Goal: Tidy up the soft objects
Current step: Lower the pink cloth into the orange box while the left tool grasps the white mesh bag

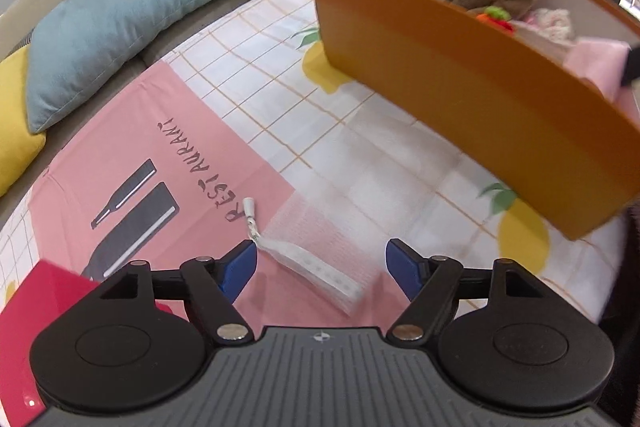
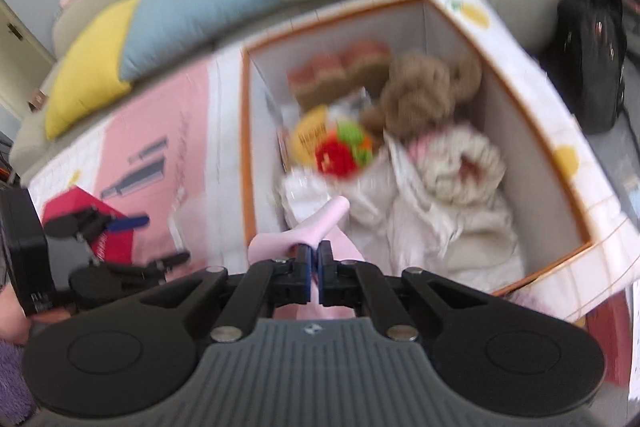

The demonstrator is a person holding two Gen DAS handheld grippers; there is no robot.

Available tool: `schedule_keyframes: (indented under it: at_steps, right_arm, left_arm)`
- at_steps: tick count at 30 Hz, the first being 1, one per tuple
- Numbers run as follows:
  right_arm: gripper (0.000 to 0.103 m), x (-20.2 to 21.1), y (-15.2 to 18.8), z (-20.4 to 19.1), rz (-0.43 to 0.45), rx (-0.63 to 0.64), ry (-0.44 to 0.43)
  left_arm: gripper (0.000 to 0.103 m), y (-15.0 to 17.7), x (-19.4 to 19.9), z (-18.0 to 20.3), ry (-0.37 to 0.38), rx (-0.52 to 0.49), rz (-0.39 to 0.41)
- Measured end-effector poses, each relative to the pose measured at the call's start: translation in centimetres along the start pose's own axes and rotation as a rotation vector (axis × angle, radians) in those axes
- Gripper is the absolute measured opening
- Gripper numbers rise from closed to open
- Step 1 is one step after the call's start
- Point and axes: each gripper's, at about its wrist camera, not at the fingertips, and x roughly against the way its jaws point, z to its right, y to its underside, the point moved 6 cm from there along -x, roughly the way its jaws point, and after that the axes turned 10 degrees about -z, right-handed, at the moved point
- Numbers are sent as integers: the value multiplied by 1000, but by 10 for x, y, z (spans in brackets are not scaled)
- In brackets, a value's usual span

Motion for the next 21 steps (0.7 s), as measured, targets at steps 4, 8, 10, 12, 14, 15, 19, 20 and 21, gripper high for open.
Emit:
schedule_keyframes:
  at_steps: [4, 8, 10, 12, 14, 15, 19, 20, 21]
  right_arm:
    - [5, -29, 1, 0, -68, 10, 22]
    - [7, -44, 2, 4, -108, -10, 12]
    - [14, -45, 2, 4, -108, -1, 25]
    - [33, -42, 2, 3, -94, 5, 38]
    - [35, -40, 2, 3, -77, 15, 45]
    - [36, -39, 2, 3, -73, 20, 49]
    - [36, -40, 4, 2, -70, 12, 50]
    - [36, -40, 5, 1, -69, 11, 49]
    - [36, -39, 5, 0, -67, 11, 49]
  left_arm:
    - [87, -10, -20, -8, 21, 43, -45]
    - [87, -13, -37, -15, 54, 116, -92]
    - [87, -13, -40, -16, 68, 148, -90]
    - [84, -13, -40, -16, 81, 172, -86]
    - [73, -13, -39, -15, 109, 194, -79]
    - [70, -13, -39, -14, 112, 205, -80]
    - [40, -14, -34, -5, 112, 198, -63]
    - [28, -14, -33, -2, 114, 192, -60]
    - [22, -14, -32, 1, 115, 186, -59]
